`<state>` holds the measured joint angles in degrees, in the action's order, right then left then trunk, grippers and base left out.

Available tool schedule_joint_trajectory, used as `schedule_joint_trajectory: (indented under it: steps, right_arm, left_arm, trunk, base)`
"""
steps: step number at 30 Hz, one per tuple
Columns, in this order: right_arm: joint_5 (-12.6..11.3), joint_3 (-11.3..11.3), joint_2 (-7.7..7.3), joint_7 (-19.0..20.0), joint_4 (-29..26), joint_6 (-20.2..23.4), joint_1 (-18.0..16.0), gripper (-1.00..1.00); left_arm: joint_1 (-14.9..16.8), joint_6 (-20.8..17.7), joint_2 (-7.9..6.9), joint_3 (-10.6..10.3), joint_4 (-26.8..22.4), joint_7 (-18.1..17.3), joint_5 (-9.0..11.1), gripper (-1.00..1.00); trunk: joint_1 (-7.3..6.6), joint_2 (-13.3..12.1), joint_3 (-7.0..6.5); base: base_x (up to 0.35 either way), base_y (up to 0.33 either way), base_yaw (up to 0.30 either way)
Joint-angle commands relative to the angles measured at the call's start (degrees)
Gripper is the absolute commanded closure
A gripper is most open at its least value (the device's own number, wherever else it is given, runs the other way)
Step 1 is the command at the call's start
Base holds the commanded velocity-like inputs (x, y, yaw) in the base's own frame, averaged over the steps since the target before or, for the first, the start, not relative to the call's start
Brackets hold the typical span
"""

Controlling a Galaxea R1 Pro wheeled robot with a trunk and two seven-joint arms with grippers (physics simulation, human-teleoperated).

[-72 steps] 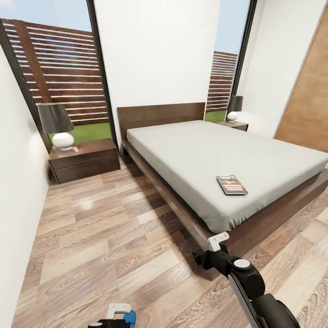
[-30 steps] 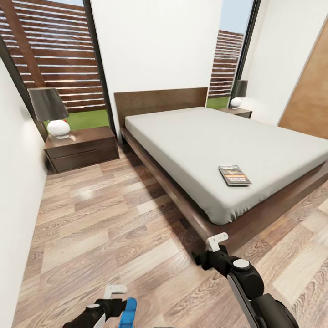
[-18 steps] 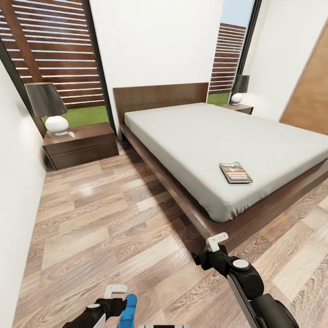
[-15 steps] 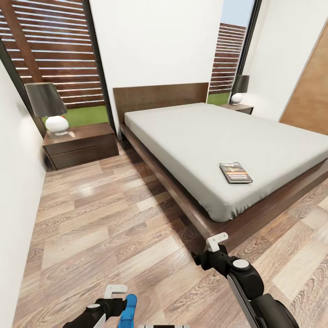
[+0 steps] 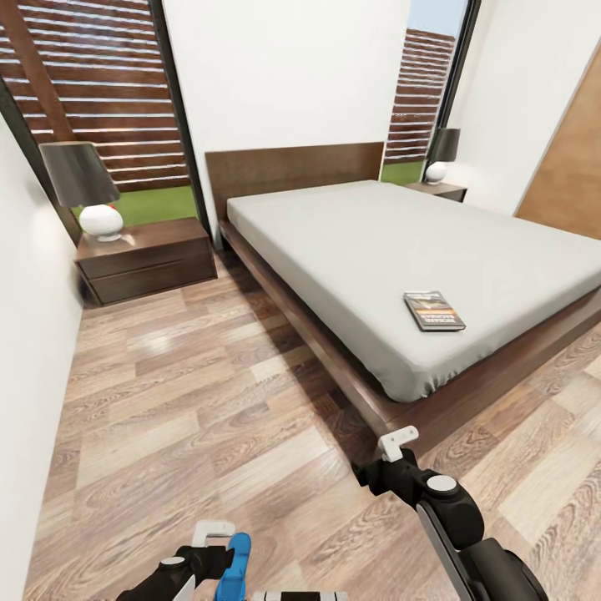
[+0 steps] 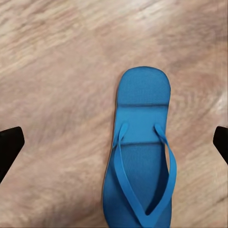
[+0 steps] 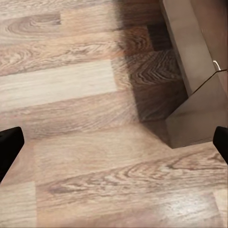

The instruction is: In the bedroom, move the book from the bed onto either nightstand, and place the two sandals side by side next to the bed.

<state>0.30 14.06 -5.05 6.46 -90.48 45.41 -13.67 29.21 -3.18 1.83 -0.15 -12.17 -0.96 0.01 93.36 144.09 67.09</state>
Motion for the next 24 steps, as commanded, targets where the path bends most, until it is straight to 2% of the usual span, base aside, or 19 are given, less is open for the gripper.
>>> schedule_joint_trajectory:
  steps: [1, 16, 24]
  right_arm:
    - [0.1, 0.0, -0.04, 0.1, -0.1, 0.3, 0.0, -1.00]
    - [0.1, 0.1, -0.08, 0.1, -0.1, 0.2, 0.0, -1.00]
    - [0.1, 0.1, -0.12, 0.1, -0.1, 0.2, 0.0, -1.00]
  left_arm:
    - [0.0, -0.2, 0.00, 0.0, -0.1, -0.1, 0.0, -1.00]
    - [0.0, 0.3, 0.02, -0.1, -0.1, -0.1, 0.0, -1.00]
    - [0.0, 0.5, 0.14, -0.1, -0.1, -0.1, 0.0, -1.00]
  trunk:
    - [0.01, 0.0, 0.27]
    - [0.01, 0.0, 0.27]
    - [0.22, 0.1, 2.05]
  base:
    - [0.000, 0.000, 0.000]
    - [0.000, 0.000, 0.000]
    - [0.000, 0.000, 0.000]
